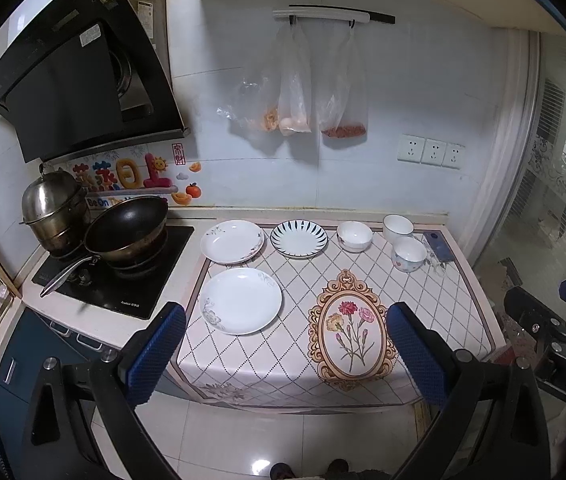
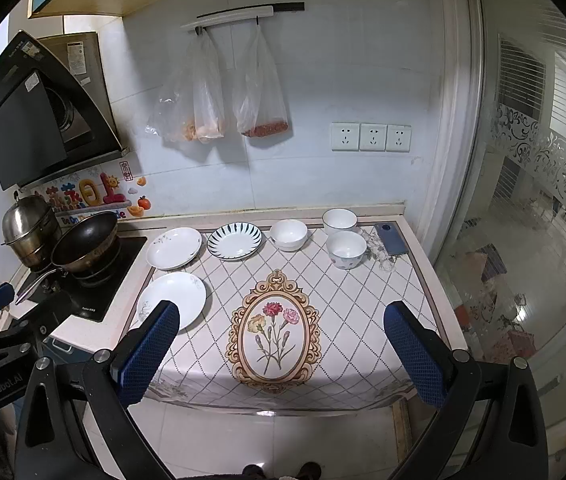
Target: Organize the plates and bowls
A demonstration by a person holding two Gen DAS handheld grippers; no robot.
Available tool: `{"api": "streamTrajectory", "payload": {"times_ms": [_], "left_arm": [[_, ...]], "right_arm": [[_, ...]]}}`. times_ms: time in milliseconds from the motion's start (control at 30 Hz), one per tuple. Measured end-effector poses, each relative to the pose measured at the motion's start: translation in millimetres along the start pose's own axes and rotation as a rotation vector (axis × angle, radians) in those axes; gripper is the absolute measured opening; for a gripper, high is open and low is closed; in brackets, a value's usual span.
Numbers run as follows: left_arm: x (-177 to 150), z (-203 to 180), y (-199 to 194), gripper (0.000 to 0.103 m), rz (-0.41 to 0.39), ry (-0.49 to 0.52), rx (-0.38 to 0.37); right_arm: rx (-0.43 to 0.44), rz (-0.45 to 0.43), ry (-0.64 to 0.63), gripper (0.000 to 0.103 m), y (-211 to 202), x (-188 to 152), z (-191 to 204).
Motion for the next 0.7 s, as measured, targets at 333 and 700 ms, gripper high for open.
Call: {"api": "streamTrajectory", "payload": {"times_ms": [333, 700], "left_arm": [[1.0, -0.8, -0.7, 0.103, -0.015, -0.001, 0.001], [-0.9, -3.5, -1.5, 0.103, -0.021, 0.002, 0.0]], "right_arm": [[0.005, -0.007, 0.007, 0.103, 1.6, 2.9, -1.5], [0.001, -0.014, 0.018, 0.103, 0.5, -0.9, -3.9]]}}
Point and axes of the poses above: each gripper's, at about its wrist camera, not at the fingertips, and y roughly the way its jaws point, z to its left, x to its top, the point moved 8 cm from there along y, roughly the way its jaws point, and after that the axes turned 12 degrees about z, right-handed, at the moved point
